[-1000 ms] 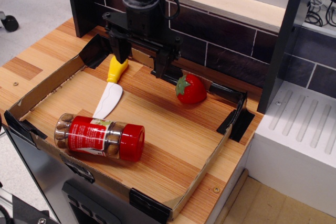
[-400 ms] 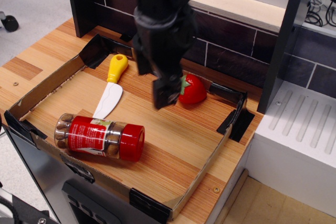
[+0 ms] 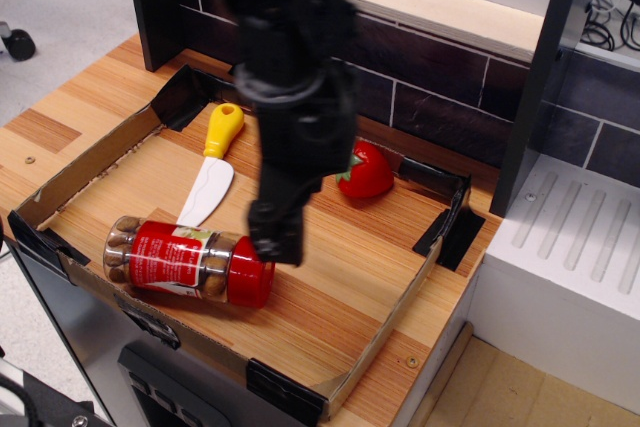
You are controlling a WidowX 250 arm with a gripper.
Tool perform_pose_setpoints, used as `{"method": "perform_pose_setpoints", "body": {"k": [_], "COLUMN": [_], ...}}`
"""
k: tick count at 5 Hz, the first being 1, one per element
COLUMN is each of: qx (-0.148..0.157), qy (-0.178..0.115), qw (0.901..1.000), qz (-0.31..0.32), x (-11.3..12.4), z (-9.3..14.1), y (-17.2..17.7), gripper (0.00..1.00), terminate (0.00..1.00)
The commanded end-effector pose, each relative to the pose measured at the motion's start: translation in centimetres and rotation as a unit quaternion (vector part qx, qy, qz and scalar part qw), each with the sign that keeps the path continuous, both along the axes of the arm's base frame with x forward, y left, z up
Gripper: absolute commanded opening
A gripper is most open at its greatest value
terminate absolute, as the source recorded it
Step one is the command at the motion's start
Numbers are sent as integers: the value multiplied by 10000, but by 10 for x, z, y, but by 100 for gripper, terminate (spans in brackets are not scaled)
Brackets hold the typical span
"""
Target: Upright basil bottle
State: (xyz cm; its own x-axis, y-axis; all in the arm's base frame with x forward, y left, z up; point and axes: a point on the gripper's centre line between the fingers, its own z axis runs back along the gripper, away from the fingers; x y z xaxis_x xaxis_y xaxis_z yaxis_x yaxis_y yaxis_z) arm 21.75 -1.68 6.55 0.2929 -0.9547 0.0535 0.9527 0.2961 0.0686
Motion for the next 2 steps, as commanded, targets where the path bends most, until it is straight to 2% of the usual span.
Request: {"method": "perform_pose_setpoints", "body": {"k": [1, 2], "qx": [83, 161], "qy": [-143, -261], "qw": [9983, 9989], "qz": [-551, -349], "x": [-7, -9], "z": [-3, -10], "y": [19, 19], "gripper": [100, 100], "terminate": [0, 0]}}
